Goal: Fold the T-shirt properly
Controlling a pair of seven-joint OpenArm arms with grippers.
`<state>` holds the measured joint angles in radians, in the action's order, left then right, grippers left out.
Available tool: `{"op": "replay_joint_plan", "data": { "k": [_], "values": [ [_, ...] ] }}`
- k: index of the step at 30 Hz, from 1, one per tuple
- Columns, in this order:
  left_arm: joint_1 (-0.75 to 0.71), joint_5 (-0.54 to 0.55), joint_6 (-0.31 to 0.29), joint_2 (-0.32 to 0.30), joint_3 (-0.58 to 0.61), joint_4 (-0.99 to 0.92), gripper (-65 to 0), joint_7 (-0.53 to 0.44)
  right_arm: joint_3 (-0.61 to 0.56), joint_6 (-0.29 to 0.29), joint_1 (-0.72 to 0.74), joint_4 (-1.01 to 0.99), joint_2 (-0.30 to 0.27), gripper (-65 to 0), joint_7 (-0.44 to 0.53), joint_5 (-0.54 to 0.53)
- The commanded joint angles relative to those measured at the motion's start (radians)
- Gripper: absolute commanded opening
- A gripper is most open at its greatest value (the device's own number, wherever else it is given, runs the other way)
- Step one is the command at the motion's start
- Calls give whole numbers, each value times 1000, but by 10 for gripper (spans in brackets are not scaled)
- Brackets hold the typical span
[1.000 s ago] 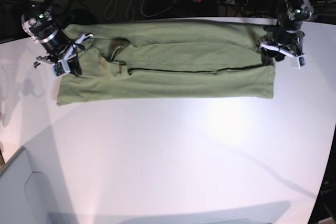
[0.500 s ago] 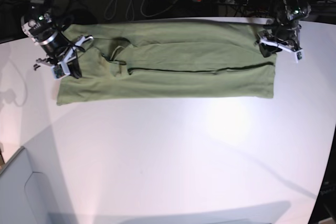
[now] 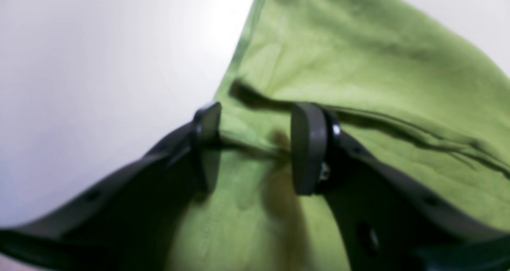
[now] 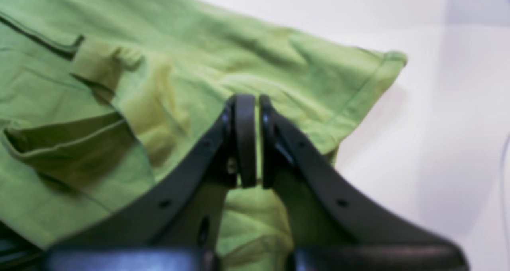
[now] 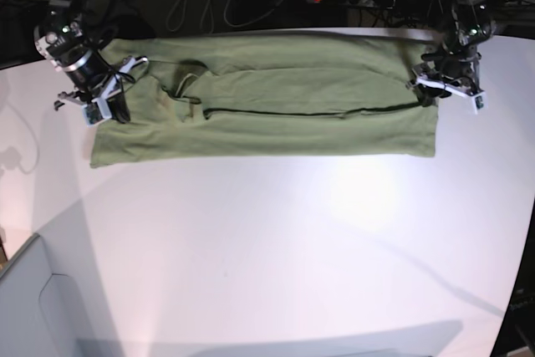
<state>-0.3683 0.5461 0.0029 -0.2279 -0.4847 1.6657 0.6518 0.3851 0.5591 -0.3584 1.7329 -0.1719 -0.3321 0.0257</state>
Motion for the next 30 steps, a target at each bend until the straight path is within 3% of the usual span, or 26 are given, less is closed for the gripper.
{"op": "replay_joint_plan", "data": {
  "k": [1,30],
  "values": [
    [12,6,1,-12,-6,15,-380,-16,4,9,3,17,-13,-645,26,-14],
    [53,7,1,-35,-1,-98,-379,-17,4,9,3,17,-13,-645,26,-14]
  ]
}}
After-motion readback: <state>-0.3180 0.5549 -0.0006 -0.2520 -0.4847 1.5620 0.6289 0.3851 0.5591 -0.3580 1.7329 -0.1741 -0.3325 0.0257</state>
